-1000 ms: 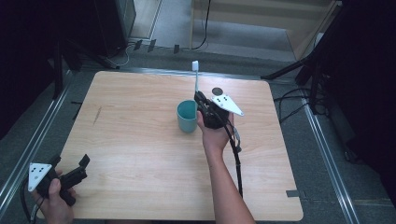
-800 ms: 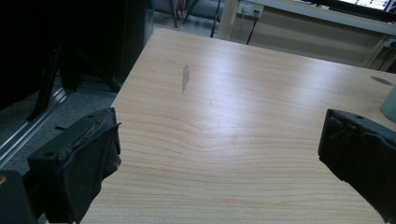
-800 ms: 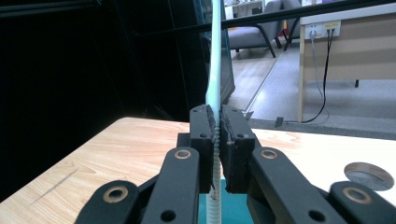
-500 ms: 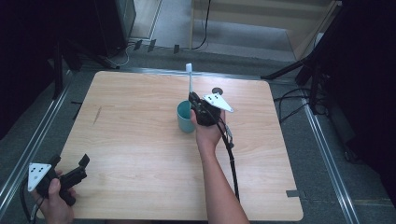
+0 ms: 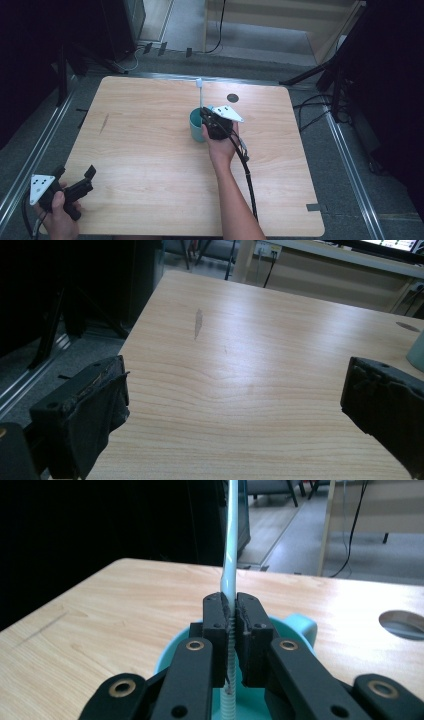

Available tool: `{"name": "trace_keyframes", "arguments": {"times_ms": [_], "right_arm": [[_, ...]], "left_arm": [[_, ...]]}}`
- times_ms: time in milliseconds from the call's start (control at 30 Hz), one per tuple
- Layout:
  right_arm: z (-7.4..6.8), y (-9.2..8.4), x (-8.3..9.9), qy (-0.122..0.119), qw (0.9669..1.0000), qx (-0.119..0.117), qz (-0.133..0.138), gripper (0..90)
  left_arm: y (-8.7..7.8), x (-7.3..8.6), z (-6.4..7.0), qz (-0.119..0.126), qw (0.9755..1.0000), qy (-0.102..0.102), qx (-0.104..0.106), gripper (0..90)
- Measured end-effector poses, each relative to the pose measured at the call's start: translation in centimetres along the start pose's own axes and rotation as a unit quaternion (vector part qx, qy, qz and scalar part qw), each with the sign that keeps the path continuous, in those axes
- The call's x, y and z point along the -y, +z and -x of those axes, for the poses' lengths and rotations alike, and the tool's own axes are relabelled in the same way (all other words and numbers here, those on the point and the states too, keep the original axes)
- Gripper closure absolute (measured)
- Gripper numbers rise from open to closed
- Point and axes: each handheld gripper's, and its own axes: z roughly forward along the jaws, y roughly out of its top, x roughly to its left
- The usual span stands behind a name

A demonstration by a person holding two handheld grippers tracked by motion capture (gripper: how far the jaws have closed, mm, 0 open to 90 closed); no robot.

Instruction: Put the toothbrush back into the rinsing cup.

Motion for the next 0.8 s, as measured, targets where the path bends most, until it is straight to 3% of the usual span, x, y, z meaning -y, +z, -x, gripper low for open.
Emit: {"name": "trace_keyframes", "arguments": {"times_ms": [200, 367, 533, 700, 800], "right_arm": [[0.4, -0.4, 0.1, 0.0, 1.0, 0.002, -0.008, 83.1], [0.8, -1.4, -0.2, -0.002, 1.0, 0.003, 0.004, 82.2], [1.5, -2.9, -0.7, -0.004, 0.9999, 0.003, 0.015, 75.8], [2.7, -4.6, -0.9, -0.036, 0.998, 0.038, 0.035, 66.2], [4.0, -5.7, -0.8, -0.024, 0.9977, 0.043, 0.046, 61.5]], "left_arm": [[0.0, 0.0, 0.0, 0.0, 1.0, -0.001, 0.001, 0.0], [0.0, 0.0, 0.0, 0.0, 1.0, -0.001, 0.001, 0.0], [0.0, 0.0, 0.0, 0.0, 1.0, 0.001, 0.0, 0.0], [0.0, 0.0, 0.0, 0.001, 1.0, 0.001, 0.0, 0.0], [0.0, 0.0, 0.1, 0.001, 1.0, 0.002, 0.0, 0.0]]}}
